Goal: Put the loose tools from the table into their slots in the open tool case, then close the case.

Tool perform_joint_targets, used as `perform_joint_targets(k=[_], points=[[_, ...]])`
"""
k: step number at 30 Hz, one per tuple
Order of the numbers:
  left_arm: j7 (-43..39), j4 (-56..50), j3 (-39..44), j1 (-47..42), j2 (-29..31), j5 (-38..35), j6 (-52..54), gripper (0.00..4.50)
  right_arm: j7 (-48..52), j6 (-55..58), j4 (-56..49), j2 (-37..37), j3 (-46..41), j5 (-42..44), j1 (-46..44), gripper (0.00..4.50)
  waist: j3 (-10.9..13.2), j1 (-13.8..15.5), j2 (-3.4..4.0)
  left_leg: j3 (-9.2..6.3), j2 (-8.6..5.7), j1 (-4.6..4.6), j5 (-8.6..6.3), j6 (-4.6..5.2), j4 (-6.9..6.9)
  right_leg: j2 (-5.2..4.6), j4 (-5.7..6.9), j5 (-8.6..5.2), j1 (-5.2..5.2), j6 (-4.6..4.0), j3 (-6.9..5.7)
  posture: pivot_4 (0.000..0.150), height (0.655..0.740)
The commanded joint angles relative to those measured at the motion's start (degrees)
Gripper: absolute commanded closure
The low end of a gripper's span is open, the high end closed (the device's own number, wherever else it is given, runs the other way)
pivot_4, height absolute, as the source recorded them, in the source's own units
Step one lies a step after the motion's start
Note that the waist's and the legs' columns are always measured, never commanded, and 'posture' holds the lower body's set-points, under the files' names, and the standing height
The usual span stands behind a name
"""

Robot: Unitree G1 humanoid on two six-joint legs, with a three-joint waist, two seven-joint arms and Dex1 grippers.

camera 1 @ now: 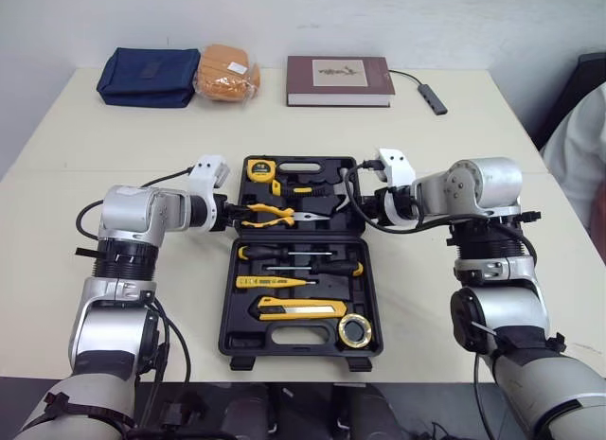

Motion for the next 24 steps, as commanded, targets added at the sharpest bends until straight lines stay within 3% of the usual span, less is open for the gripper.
perform_joint_targets(k=[1, 6, 13, 18, 24], points=[[0.8, -1.2, 1.7, 1.3, -0.8, -0.4, -0.9, 4.19, -3.1, -1.0, -2.9, 1.3, -5.2, -0.5, -0.7, 4.50, 0.0, -0.1, 0.00, -0.01, 0.00, 0.00, 0.02, -0.02, 0.00, 0.00, 0.01, 0.01, 0.00, 0.00, 0.01, 0.150, 0.7400], [3.8, -2.0, 8.8, 0.7, -4.1, -2.4, -4.6, 4.25, -5.7, -4.3, -7.9, 4.3, -10.6, 0.9, -0.3, 4.50, 0.0, -0.1, 0.00, -0.09, 0.01, -0.04, 0.11, -0.10, -0.06, -0.02, 0.07, 0.01, -0.07, -0.01, 0.07, 0.150, 0.7400], [5.1, -2.5, 13.4, 2.3, -6.2, -1.6, -21.4, 4.29, -0.2, -19.5, -17.0, 2.2, -5.8, 1.5, 5.9, 4.50, 0.0, -0.2, -0.01, 0.06, -0.02, -0.75, 0.15, -0.06, -0.02, 0.07, 0.11, 0.03, -0.85, 0.02, 0.02, 0.150, 0.7400], [1.1, -3.2, 11.8, 7.3, -5.9, 1.6, -46.4, 4.29, 7.4, -42.4, -22.3, -3.6, 3.3, -4.8, 17.1, 4.50, 0.0, -0.2, -0.02, 0.16, -0.03, -0.91, 0.17, -0.03, -0.11, 0.12, -0.02, 0.04, -1.02, 0.04, 0.01, 0.150, 0.7400], [-1.5, -1.9, 8.8, 13.0, -5.0, 5.9, -66.4, 4.29, 9.2, -68.4, -16.9, -8.3, 8.5, -13.0, 28.1, 4.50, 0.0, -0.2, -0.06, 0.28, -0.01, -0.91, 0.18, 0.00, -0.06, 0.11, -0.02, 0.06, -1.03, 0.08, -0.01, 0.150, 0.7400]])
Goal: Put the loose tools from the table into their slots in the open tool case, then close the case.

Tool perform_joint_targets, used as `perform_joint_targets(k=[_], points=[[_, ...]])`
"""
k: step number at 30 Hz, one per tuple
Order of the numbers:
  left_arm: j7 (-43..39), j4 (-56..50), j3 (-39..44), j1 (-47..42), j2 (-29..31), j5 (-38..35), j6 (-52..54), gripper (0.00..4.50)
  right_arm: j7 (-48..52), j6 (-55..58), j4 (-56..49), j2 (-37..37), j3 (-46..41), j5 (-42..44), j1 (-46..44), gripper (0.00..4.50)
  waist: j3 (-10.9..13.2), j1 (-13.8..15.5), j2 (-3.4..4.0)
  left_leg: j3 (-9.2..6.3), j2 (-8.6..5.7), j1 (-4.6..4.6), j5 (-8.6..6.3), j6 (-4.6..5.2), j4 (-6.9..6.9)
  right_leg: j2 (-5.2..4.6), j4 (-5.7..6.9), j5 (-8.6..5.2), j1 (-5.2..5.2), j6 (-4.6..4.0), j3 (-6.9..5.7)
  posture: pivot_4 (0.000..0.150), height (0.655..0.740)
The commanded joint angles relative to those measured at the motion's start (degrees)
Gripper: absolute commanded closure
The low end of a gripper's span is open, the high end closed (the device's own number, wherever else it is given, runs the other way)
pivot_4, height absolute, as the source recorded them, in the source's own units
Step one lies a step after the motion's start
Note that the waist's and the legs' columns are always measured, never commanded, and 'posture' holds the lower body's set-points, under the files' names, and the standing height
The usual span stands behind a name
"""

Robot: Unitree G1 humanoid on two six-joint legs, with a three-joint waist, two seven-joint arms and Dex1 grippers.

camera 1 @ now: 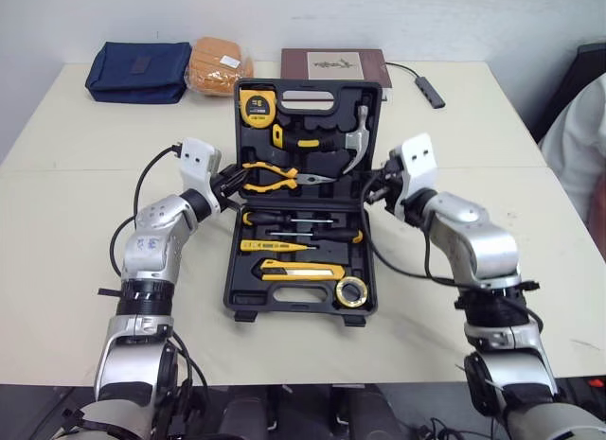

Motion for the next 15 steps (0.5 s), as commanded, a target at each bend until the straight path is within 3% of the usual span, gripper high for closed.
perform_joint_targets(k=[1, 5, 7, 12, 15], points=[[-1.1, -2.8, 2.6, 1.3, 2.6, 0.9, -13.1, 4.29, 1.0, -19.1, 2.6, -5.2, 1.3, -7.8, 4.8, 4.50, 0.0, 0.0, -0.01, 0.00, 0.00, 0.01, 0.01, 0.01, 0.02, -0.01, 0.01, 0.01, 0.00, 0.01, 0.00, 0.150, 0.7400], [-2.3, -1.8, 1.6, 4.8, 4.2, 2.5, -20.6, 4.29, -0.3, -30.8, 6.8, -6.7, 2.5, -11.0, 8.0, 4.50, 0.0, 0.1, -0.01, -0.04, 0.00, 0.09, 0.04, 0.08, 0.12, -0.07, 0.02, 0.06, 0.16, 0.08, -0.04, 0.150, 0.7400], [-4.3, -3.5, 3.6, 8.7, 3.1, -0.4, -29.3, 4.29, -4.0, -41.0, 9.3, -8.8, 3.3, -16.2, 11.3, 4.50, 0.0, 0.1, -0.01, -0.05, 0.00, 0.13, 0.04, 0.10, 0.15, -0.07, 0.02, 0.07, 0.22, 0.09, -0.05, 0.150, 0.7400], [-3.6, -1.6, 2.2, 15.9, 7.0, 4.4, -38.3, 4.29, -11.8, -56.7, 13.1, -12.6, 6.3, -26.7, 16.0, 4.50, 0.0, 0.0, -0.04, -0.08, 0.01, 0.30, 0.02, 0.13, 0.11, -0.11, -0.14, 0.07, 0.44, 0.09, -0.11, 0.150, 0.7400], [-1.0, -0.8, 1.2, 17.8, 8.4, 9.0, -44.4, 4.29, -16.8, -61.3, 16.6, -13.6, 7.2, -31.2, 17.3, 4.50, 0.0, -0.1, -0.04, 0.01, 0.04, 1.06, -0.01, 0.13, 0.00, -0.11, -0.37, 0.06, 1.06, 0.07, 0.00, 0.150, 0.7400]])
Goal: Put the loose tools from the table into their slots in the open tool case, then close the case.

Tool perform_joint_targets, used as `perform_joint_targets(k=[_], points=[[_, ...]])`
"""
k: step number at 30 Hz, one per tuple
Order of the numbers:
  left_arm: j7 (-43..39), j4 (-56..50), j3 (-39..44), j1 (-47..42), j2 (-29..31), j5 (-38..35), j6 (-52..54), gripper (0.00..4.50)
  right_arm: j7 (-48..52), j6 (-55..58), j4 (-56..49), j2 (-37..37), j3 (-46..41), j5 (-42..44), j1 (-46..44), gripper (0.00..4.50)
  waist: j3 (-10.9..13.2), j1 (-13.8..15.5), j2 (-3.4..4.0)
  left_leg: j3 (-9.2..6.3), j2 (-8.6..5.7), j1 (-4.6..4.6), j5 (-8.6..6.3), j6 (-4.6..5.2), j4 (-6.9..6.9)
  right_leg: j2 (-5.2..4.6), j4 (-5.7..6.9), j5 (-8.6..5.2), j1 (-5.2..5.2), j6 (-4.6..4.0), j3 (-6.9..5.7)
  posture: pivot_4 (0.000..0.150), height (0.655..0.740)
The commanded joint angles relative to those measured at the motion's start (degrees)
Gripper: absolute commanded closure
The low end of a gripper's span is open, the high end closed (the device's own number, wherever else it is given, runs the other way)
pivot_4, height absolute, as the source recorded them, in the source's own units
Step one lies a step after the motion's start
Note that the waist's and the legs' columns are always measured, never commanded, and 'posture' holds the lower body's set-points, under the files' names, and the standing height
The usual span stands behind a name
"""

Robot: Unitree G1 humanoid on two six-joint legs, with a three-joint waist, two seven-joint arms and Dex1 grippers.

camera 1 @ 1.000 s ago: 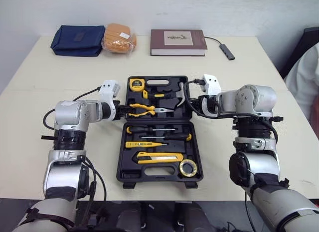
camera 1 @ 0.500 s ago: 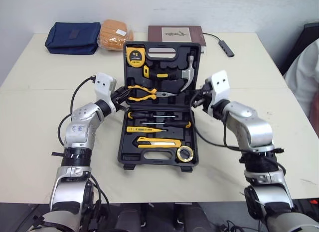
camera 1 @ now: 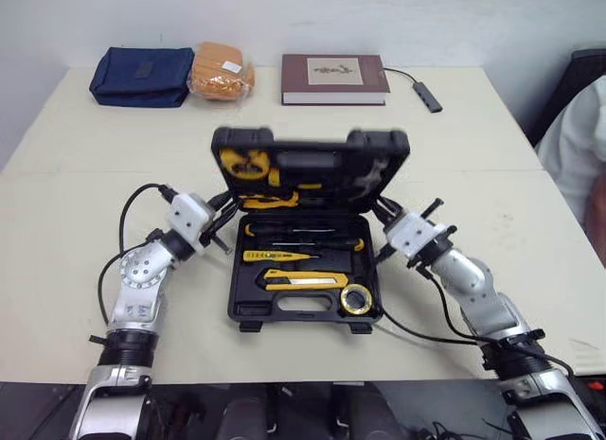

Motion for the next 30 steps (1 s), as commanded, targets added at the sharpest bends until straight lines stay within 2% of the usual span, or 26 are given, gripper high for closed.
perform_joint_targets(k=[1, 5, 6, 9, 11, 14, 16, 19, 21, 23, 30], points=[[3.4, 0.3, 2.9, 2.5, 3.9, 4.2, -7.4, 4.29, -7.2, -4.5, 6.8, -3.9, -2.0, -8.2, 2.5, 4.50, 0.0, 0.0, 0.00, -0.05, 0.05, 0.16, -0.03, -0.04, 0.00, 0.00, -0.04, 0.01, 0.20, -0.02, -0.03, 0.150, 0.7400], [3.7, 0.9, 2.9, 4.3, 4.1, 3.7, -8.5, 4.29, -8.3, -6.7, 8.8, -3.6, -1.9, -8.9, 3.5, 4.50, 0.0, 0.0, -0.01, -0.11, 0.09, 0.21, -0.13, -0.09, 0.01, -0.15, -0.06, 0.01, 0.29, -0.05, -0.02, 0.150, 0.7400], [2.9, 0.3, 3.1, 5.1, 3.9, 2.1, -7.7, 3.90, -8.0, -7.4, 8.4, -3.6, -2.4, -8.0, 4.2, 4.50, 0.0, 0.0, -0.01, -0.11, 0.11, 0.21, -0.13, -0.09, 0.02, -0.15, -0.06, 0.01, 0.31, -0.05, -0.03, 0.150, 0.7400], [0.4, -1.1, 2.6, 7.3, 5.0, 0.2, -6.7, 2.67, -3.8, -7.4, 5.0, -4.3, -3.0, -3.9, 6.2, 3.31, 0.0, 0.1, -0.01, -0.14, 0.14, 0.29, -0.14, -0.07, 0.03, -0.14, -0.06, 0.01, 0.46, -0.05, -0.06, 0.150, 0.7400], [-1.3, -2.7, 3.3, 9.6, 6.6, -1.6, -4.6, 1.71, -2.0, -7.4, 2.8, -5.9, -3.8, -3.0, 8.1, 2.25, 0.0, 0.3, -0.02, -0.18, 0.12, 0.28, -0.18, 0.01, 0.05, -0.16, -0.06, 0.02, 0.50, -0.05, -0.09, 0.150, 0.7400], [-3.9, -7.0, 7.8, 15.4, 9.7, -8.2, 4.0, 0.32, 1.9, -8.1, 0.1, -9.4, -6.6, 0.6, 12.5, 0.75, 0.0, 0.1, -0.02, -0.18, 0.11, 0.27, -0.27, 0.11, 0.10, -0.31, -0.17, 0.02, 0.50, -0.03, -0.08, 0.150, 0.7400], [-5.9, -8.6, 11.3, 19.6, 11.5, -12.8, 9.5, 0.32, 4.7, -6.6, -0.3, -11.2, -9.4, 5.0, 15.9, 0.75, 0.0, 0.1, -0.02, -0.25, 0.12, 0.29, -0.33, 0.08, 0.07, -0.35, -0.20, 0.02, 0.53, -0.03, -0.04, 0.150, 0.7400], [-8.1, -10.0, 13.6, 22.9, 13.8, -14.2, 11.9, 0.32, 10.0, -6.2, -0.6, -13.7, -13.8, 12.8, 21.1, 0.75, 0.0, 0.2, -0.02, -0.29, 0.15, 0.33, -0.34, 0.04, 0.00, -0.32, -0.25, -0.01, 0.56, -0.09, 0.00, 0.150, 0.7400], [-7.5, -10.1, 15.0, 21.5, 14.0, -15.3, 13.7, 0.32, 13.9, -0.5, -3.7, -13.5, -17.1, 21.5, 23.1, 0.75, 0.0, 0.4, -0.02, -0.32, 0.13, 0.38, -0.35, 0.05, 0.02, -0.33, -0.27, -0.01, 0.66, -0.09, -0.05, 0.150, 0.7400], [-7.5, -9.9, 15.5, 20.0, 13.7, -16.0, 15.1, 0.32, 16.4, 3.8, -7.0, -13.3, -19.0, 26.3, 24.2, 0.75, 0.0, 0.6, -0.02, -0.57, 0.09, 0.38, -0.44, 0.21, 0.09, -0.43, -0.36, 0.04, 0.84, -0.10, -0.04, 0.150, 0.7400], [-9.2, -9.7, 13.3, 14.0, 12.6, -17.0, 19.7, 0.32, 26.3, 12.5, -19.7, -15.3, -20.5, 33.3, 32.9, 0.75, 0.0, 0.6, 0.02, -0.83, 0.19, 0.78, -0.64, 0.14, -0.13, -0.34, -0.76, 0.04, 1.43, -0.24, -0.26, 0.150, 0.7400]])
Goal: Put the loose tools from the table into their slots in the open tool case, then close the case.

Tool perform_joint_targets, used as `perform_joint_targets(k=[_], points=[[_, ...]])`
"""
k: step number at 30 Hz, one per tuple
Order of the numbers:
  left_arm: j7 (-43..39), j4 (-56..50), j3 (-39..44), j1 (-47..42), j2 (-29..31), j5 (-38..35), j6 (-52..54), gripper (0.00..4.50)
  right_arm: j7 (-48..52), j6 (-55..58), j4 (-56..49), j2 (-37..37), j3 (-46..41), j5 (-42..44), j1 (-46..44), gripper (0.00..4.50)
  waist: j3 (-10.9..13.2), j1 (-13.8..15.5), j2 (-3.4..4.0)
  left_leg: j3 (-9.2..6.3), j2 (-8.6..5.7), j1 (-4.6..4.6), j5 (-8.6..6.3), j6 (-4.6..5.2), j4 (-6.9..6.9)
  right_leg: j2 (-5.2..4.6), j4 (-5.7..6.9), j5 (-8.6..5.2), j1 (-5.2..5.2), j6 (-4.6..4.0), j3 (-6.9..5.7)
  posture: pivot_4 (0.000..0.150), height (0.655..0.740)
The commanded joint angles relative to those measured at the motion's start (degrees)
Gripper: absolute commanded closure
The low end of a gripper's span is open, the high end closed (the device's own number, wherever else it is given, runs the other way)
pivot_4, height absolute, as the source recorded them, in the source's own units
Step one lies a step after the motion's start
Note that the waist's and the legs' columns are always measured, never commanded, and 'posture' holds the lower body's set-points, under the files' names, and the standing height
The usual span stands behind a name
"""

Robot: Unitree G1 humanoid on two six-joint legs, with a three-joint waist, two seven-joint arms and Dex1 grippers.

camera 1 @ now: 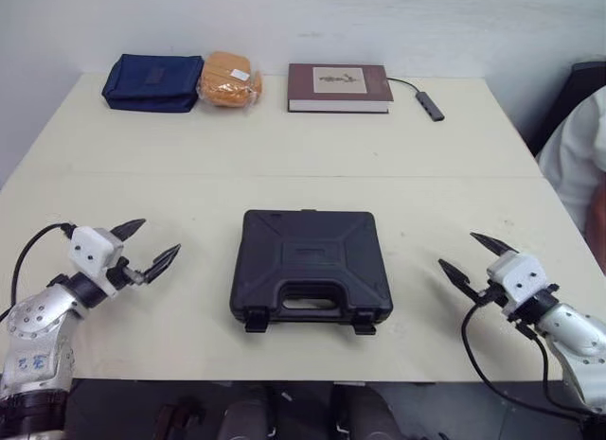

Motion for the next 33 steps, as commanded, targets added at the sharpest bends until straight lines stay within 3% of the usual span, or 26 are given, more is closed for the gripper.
perform_joint_targets(k=[1, 3, 4, 6, 9, 10, 14, 15, 24, 33], points=[[-1.6, -0.7, -1.3, -4.1, -0.3, -0.9, 2.0, 0.29, 5.4, 8.7, -9.9, -1.8, -1.3, 7.0, 4.6, 0.99, 0.0, 0.1, 0.00, 0.01, 0.00, -0.02, 0.04, -0.06, 0.01, 0.01, 0.00, 0.00, -0.01, 0.00, 0.00, 0.150, 0.7400], [-1.9, 0.7, -2.1, -6.9, -0.8, 0.0, 1.5, 0.28, 6.5, 13.5, -14.2, -1.3, -1.3, 10.4, 5.5, 1.48, 0.0, 0.2, 0.00, 0.02, -0.01, -0.02, 0.09, -0.14, 0.08, 0.03, 0.00, 0.02, 0.02, 0.03, 0.02, 0.150, 0.7400], [-2.1, 1.5, -2.6, -8.3, -1.0, 0.2, 1.8, 0.28, 7.2, 14.1, -15.6, -1.4, -0.8, 9.8, 5.8, 1.95, 0.0, 0.2, 0.00, 0.03, -0.01, -0.02, 0.08, -0.10, 0.12, 0.02, 0.03, 0.02, 0.02, 0.04, 0.03, 0.150, 0.7400], [-4.2, 3.6, -5.0, -11.2, -1.0, 1.0, 2.9, 1.26, 9.8, 14.7, -18.8, -2.1, 1.0, 8.0, 7.4, 3.14, 0.0, 0.2, 0.00, 0.04, -0.01, 0.03, -0.01, 0.06, 0.11, 0.02, 0.06, 0.04, 0.02, 0.06, 0.07, 0.150, 0.7400], [-6.5, 8.9, -8.7, -17.2, -1.7, 2.9, 3.4, 2.34, 11.7, 17.1, -22.6, -2.1, 3.5, 7.3, 9.3, 4.33, 0.0, 0.9, -0.01, 0.04, 0.01, 0.02, -0.01, 0.00, 0.06, 0.10, 0.02, 0.02, 0.00, 0.04, 0.06, 0.150, 0.7400], [-6.8, 11.2, -9.8, -19.4, -1.9, 4.1, 3.2, 2.70, 12.4, 17.5, -23.5, -2.2, 4.3, 6.8, 9.8, 4.50, 0.0, 1.0, -0.01, 0.04, 0.06, -0.01, 0.01, -0.02, 0.08, 0.21, 0.00, 0.02, -0.04, 0.03, 0.03, 0.150, 0.7400], [-8.1, 22.2, -13.8, -28.8, -4.1, 8.2, 1.0, 4.36, 15.3, 20.3, -25.3, -2.7, 8.2, 5.1, 10.4, 4.50, 0.0, 1.5, -0.09, 0.13, 0.04, -0.03, 0.11, -0.20, 0.17, 0.29, 0.01, 0.03, -0.03, 0.05, -0.13, 0.150, 0.7400], [-8.4, 25.2, -14.6, -31.3, -5.1, 9.1, 0.4, 4.45, 15.6, 21.3, -25.2, -2.7, 9.0, 4.6, 10.2, 4.50, 0.0, 1.6, -0.09, 0.13, 0.02, -0.03, 0.10, -0.17, 0.20, 0.32, 0.01, 0.05, -0.03, 0.08, -0.26, 0.150, 0.7400], [-11.2, 46.3, -18.8, -44.4, -10.3, 15.1, -2.8, 4.45, 15.9, 19.6, -20.6, 0.7, 14.5, -2.1, 8.6, 4.50, 0.0, 1.9, -0.24, 0.23, -0.03, -0.05, 0.08, -0.10, 0.23, 0.39, -0.02, 0.08, -0.05, 0.15, -0.38, 0.150, 0.7400], [-17.1, 53.8, -19.4, -49.2, -13.1, 16.9, -8.4, 4.45, 14.2, 14.3, -12.9, 4.6, 15.7, -7.4, 3.6, 4.50, -0.1, 1.0, -0.47, 0.21, 0.00, -0.02, 0.10, -0.13, 0.27, 0.36, 0.05, 0.08, -0.04, 0.15, -0.38, 0.150, 0.7400]])
